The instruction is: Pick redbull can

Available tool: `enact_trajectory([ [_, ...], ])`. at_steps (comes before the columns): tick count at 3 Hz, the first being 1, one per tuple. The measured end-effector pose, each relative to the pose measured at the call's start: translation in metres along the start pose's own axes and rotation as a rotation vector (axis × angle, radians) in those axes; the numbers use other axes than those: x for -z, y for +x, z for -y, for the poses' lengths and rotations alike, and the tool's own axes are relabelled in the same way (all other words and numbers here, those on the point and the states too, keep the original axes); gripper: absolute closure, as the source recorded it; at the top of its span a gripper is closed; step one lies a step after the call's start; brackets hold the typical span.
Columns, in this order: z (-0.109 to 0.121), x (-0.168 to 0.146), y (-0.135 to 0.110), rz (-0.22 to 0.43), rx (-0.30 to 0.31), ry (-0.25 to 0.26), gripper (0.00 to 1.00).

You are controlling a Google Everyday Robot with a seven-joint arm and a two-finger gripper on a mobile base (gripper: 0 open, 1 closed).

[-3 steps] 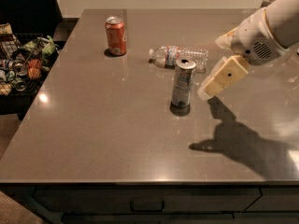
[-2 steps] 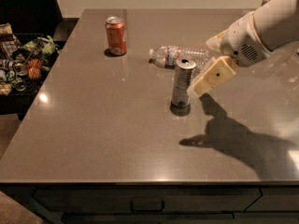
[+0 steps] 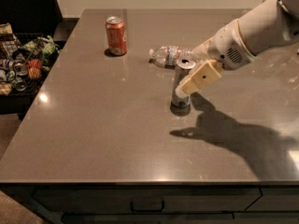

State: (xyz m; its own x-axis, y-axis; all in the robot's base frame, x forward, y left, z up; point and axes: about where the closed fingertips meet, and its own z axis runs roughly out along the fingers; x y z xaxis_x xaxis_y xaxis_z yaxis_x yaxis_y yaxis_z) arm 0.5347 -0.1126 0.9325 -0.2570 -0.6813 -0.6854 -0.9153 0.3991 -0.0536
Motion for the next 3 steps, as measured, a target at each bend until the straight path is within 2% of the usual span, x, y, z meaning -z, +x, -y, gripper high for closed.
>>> enact_trajectory([
  [1,-0.002,-0.005,-0.009,0.026,0.000,-0.040,0.46],
  [2,-0.004,-0.001,-0.019,0.048,0.011,-0.049,0.68],
  [3,-0.016,0.038,-0.051,0.106,0.050,-0.033,0.98],
])
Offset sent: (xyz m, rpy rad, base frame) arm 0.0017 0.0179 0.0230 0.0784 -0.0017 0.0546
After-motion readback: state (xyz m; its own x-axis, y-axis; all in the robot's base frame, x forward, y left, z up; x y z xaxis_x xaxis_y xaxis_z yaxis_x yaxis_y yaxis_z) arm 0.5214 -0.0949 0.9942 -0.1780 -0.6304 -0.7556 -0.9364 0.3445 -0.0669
